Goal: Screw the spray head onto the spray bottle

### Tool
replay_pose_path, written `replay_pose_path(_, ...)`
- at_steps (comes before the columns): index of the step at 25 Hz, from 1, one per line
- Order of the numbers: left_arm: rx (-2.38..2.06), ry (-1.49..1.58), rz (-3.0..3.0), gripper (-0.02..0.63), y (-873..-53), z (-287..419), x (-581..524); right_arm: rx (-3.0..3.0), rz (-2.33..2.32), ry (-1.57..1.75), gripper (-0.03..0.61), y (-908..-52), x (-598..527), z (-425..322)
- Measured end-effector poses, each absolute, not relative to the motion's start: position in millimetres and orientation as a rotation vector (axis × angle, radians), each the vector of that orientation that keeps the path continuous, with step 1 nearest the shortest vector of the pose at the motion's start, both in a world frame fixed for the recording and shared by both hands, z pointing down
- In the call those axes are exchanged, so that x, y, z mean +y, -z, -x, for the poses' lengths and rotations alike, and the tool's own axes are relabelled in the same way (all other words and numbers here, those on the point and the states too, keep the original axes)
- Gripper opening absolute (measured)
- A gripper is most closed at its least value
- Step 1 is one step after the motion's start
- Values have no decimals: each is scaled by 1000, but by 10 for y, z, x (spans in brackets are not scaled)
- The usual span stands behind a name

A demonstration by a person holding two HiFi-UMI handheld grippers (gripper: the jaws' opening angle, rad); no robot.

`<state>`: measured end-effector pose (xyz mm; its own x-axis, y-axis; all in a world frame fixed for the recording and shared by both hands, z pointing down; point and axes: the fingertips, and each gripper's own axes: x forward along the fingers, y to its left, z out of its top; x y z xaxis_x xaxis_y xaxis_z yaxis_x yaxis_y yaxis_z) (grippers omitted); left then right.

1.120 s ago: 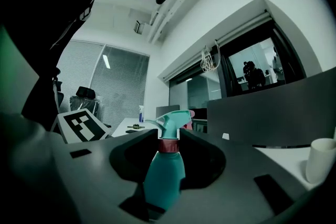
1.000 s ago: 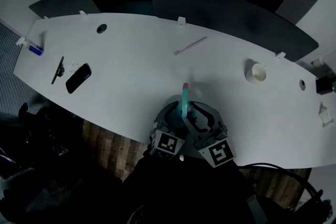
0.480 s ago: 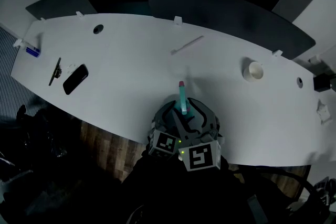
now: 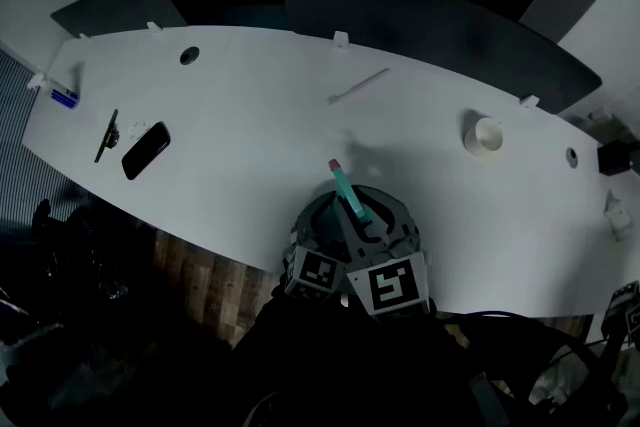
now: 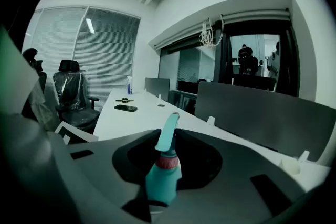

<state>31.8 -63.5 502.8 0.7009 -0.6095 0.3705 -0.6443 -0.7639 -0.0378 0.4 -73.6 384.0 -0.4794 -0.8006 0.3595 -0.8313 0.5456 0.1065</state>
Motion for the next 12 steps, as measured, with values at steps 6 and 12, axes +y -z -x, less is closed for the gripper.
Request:
replay_pose_path(6, -1039, -541, -2798, 367, -5029, -331, -649, -2550, -1384, -132, 91, -3764, -733, -61)
replay_pose_path(12, -1038, -554, -2800, 367, -5029, -344, -642, -2595, -1392, -176, 91, -3812, -685, -121)
